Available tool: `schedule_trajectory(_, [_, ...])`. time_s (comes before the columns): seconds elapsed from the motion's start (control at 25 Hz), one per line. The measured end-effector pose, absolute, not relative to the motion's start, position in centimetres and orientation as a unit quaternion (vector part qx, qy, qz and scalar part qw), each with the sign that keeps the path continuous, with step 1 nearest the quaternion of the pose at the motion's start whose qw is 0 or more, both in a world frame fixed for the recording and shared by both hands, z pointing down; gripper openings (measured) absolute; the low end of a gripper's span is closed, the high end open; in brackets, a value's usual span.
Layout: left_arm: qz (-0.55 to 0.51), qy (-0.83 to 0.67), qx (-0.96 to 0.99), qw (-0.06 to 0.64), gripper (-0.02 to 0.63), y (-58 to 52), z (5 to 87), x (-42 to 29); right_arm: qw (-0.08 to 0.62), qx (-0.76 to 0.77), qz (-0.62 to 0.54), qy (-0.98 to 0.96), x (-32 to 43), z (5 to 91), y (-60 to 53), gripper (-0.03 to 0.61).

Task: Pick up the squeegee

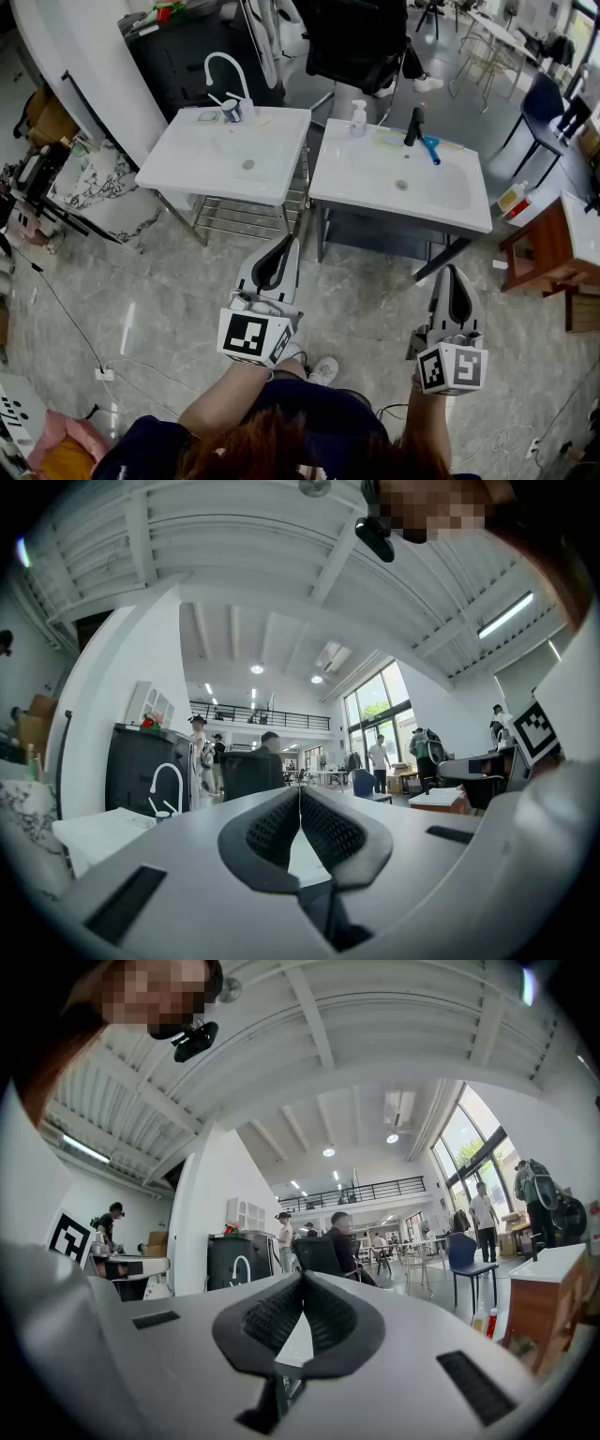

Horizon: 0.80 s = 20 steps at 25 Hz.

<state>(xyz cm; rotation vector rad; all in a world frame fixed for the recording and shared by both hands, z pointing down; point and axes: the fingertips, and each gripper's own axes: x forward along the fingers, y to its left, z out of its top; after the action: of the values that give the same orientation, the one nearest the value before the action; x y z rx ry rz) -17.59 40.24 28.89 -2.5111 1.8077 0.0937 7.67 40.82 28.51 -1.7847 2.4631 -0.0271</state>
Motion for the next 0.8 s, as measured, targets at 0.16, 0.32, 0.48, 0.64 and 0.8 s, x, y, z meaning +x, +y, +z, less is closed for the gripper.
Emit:
schedule_trajectory(0.16, [0.026,0.582,-0.813,0.007,0.021,40.1,29.5,-17.5,0.05,-0.585,-0.007,0.809,7.7,28.3,40.8,0.014])
schedule_trajectory(0.32, [0.024,0.585,-0.811,0.002,0.021,39.8,29.7,-17.7,0.035,-0.58,-0.009,0.814,7.2,28.4,40.2,0.015])
schedule_trajectory(0.48, [0.022,0.586,-0.81,-0.002,0.021,39.4,30.1,-17.7,0.036,-0.586,-0.003,0.81,7.2,28.5,40.0,0.015])
schedule_trajectory(0.64, [0.021,0.583,-0.812,-0.006,0.021,38.4,30.6,-17.3,0.05,-0.578,-0.015,0.815,7.2,28.9,39.3,0.139])
schedule_trajectory(0.8, [0.021,0.575,-0.818,-0.009,0.021,36.5,30.9,-16.7,0.051,-0.582,-0.014,0.811,7.6,28.9,37.9,0.219])
